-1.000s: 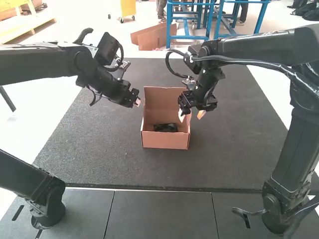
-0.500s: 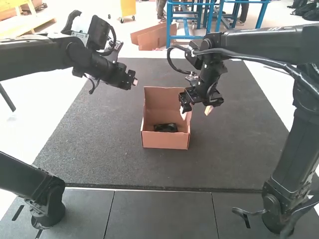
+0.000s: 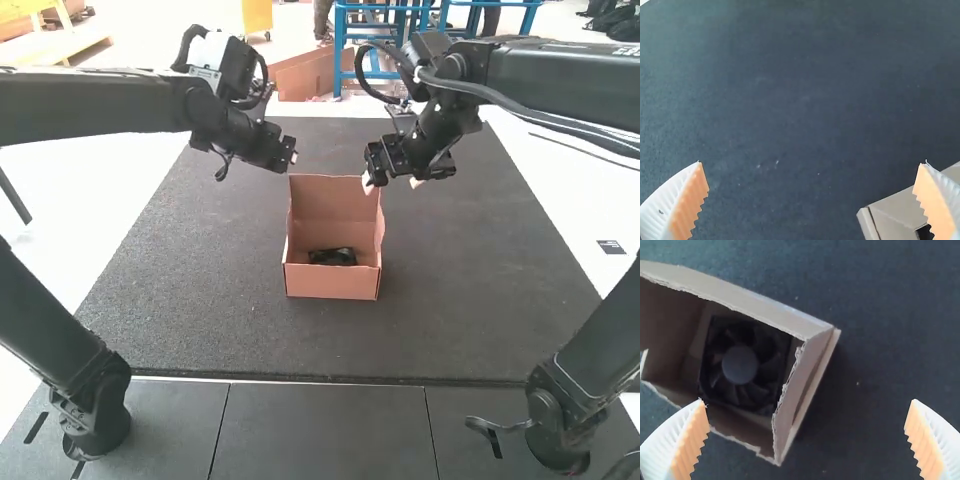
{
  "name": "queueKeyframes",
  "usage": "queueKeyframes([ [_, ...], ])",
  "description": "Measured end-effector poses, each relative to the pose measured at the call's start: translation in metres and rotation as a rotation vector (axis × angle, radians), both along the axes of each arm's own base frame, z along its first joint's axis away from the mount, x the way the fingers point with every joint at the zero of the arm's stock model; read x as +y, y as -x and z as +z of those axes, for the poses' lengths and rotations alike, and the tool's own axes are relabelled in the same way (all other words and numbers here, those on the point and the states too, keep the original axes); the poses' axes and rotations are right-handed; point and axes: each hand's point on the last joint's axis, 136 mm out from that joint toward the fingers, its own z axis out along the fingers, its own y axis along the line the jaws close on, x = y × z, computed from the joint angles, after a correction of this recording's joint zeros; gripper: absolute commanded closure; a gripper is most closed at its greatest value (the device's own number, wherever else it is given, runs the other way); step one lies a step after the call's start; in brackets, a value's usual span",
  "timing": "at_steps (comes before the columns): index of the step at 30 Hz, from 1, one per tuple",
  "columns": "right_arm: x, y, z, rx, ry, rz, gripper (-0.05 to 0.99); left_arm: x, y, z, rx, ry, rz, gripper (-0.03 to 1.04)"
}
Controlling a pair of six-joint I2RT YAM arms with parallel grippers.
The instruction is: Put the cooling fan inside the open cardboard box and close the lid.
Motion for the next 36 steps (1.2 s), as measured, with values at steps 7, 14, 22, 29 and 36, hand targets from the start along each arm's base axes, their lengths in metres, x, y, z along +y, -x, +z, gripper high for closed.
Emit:
queueKeyframes([
  [7,-0.001,-0.001,0.010,-0.052,-0.033,-0.002,0.04,-0.039,-0.005,-0.007,0.007,-0.004,-0.071,0.04],
  [14,-0.013,-0.012,0.018,-0.084,-0.051,-0.045,0.04,-0.056,-0.005,-0.010,0.025,-0.017,-0.103,0.04],
  [22,-0.040,-0.016,0.046,-0.153,-0.082,-0.114,0.04,-0.066,0.007,-0.022,0.065,-0.044,-0.134,0.04],
  [29,-0.078,-0.011,0.055,-0.172,-0.067,-0.197,0.04,-0.064,0.020,-0.035,0.128,-0.083,-0.146,0.04],
  [36,-0.118,0.002,0.038,-0.139,-0.019,-0.266,0.04,-0.058,0.030,-0.055,0.179,-0.110,-0.145,0.04],
])
